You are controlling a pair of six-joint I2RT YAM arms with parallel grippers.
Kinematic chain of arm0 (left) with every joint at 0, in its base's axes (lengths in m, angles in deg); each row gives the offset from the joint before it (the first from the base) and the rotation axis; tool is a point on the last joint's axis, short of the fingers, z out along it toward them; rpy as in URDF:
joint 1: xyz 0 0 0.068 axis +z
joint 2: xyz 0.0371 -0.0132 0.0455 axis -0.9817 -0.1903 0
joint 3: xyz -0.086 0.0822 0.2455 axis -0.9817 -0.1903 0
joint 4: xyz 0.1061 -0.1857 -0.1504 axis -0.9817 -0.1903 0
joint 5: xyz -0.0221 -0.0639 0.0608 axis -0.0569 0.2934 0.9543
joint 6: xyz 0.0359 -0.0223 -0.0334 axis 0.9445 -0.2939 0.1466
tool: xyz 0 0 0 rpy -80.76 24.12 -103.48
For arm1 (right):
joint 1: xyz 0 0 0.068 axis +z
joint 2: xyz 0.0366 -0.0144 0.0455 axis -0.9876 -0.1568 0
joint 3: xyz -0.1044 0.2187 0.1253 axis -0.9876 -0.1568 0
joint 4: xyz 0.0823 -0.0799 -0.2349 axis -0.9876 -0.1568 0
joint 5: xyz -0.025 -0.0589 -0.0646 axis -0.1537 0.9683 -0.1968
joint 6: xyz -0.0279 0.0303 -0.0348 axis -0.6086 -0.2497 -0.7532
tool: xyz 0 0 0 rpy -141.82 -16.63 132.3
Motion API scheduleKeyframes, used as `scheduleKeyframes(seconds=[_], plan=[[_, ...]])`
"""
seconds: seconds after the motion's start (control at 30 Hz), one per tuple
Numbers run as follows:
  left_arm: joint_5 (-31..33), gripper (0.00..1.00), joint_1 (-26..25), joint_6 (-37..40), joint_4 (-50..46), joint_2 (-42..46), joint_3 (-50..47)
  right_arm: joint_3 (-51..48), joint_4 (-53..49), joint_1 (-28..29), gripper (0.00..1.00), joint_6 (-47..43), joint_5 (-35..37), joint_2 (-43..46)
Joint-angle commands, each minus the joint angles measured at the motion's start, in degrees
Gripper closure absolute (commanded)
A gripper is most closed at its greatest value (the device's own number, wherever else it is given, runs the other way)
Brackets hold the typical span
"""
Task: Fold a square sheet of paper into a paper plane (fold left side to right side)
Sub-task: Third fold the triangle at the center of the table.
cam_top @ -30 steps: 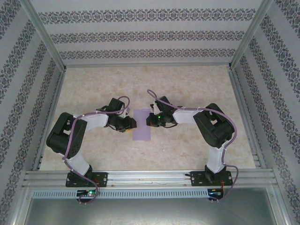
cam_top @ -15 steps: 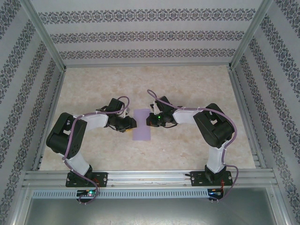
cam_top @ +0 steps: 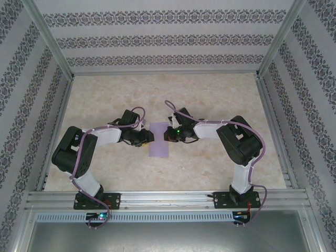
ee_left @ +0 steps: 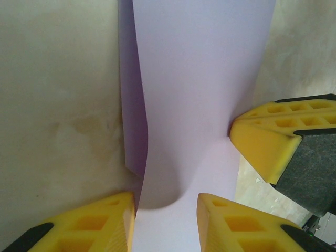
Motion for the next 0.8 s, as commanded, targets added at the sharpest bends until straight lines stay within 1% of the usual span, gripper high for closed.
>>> scheduleKeyframes(seconds=[0.0, 0.37, 0.6, 0.77], plan=[[0.2, 0.64, -0.3, 0.0, 0.7, 1.1, -0.4, -0.6, -3.6, -0.3, 1.0, -0.8, 1.3, -0.6], [-3.1, 0.64, -0.2, -2.4, 5.6, 1.0, -0.9, -0.5, -3.5, -0.3, 1.0, -0.8, 1.5, -0.2], [-2.8, 0.61, -0.2, -2.0, 5.1, 0.8, -0.8, -0.6, -3.5, -0.3, 1.0, -0.8, 1.5, -0.2], [-2.6, 0.62, -0.2, -1.6, 4.6, 0.5, -0.9, -0.5, -3.5, -0.3, 1.0, -1.0, 1.6, 0.1]])
